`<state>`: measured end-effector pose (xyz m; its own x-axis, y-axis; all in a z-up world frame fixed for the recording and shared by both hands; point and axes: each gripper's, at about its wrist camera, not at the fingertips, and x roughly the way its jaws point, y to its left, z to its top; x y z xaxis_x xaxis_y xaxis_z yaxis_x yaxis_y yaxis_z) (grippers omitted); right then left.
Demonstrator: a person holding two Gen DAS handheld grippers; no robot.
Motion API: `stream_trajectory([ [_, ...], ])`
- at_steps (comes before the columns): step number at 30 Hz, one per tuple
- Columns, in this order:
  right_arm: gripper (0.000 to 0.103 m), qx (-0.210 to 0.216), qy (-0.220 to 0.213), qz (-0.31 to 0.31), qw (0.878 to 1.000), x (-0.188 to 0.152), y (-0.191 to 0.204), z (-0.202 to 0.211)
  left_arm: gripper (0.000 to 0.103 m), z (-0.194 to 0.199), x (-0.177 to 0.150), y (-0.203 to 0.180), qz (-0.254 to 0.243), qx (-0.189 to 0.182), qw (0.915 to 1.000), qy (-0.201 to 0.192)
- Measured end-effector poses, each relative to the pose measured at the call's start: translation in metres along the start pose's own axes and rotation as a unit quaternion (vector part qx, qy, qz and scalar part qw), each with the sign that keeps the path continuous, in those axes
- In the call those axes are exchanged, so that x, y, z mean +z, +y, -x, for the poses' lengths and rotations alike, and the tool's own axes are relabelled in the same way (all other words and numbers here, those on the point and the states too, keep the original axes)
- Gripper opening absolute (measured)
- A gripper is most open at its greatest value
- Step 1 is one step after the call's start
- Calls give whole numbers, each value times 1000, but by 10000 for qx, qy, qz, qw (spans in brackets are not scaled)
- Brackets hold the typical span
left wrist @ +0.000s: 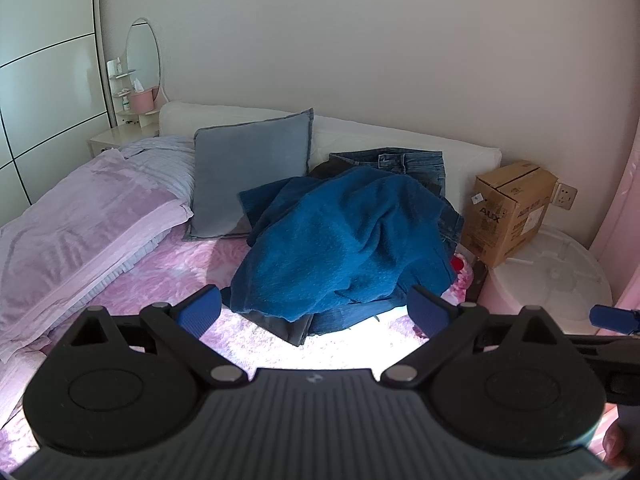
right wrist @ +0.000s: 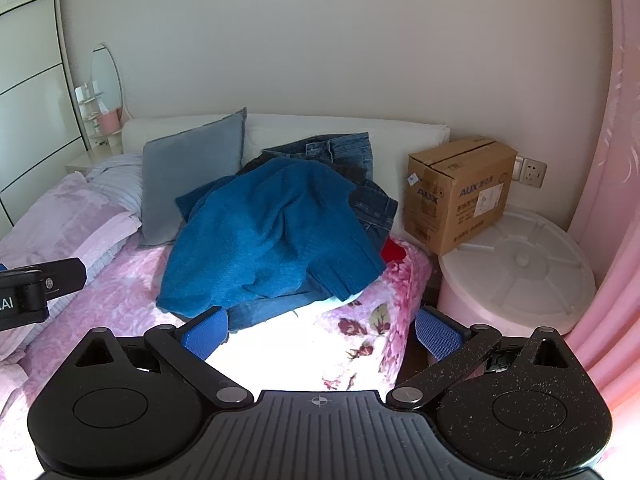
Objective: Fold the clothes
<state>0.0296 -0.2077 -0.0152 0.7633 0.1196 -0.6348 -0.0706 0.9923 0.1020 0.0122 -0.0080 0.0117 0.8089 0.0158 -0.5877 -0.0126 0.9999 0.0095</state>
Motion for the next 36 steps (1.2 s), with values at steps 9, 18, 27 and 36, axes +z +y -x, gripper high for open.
stream_trajectory([
  [9, 103, -40, -31, 23, 10000, -1, 6, -3, 98, -3, -1, 6, 13, -33, 10000, -27],
  [18, 103, -76, -63, 18, 9999, 1, 9, -5, 98, -5, 0, 10, -14, -74, 9999, -90],
  [27, 103, -70, -104, 52, 9999, 5, 13, -6, 98, -9, 2, 13, 4, -92, 9999, -100],
  [36, 103, -60, -89, 78, 9999, 10, 16, -12, 98, -18, 6, 13, -1, -86, 9999, -67],
])
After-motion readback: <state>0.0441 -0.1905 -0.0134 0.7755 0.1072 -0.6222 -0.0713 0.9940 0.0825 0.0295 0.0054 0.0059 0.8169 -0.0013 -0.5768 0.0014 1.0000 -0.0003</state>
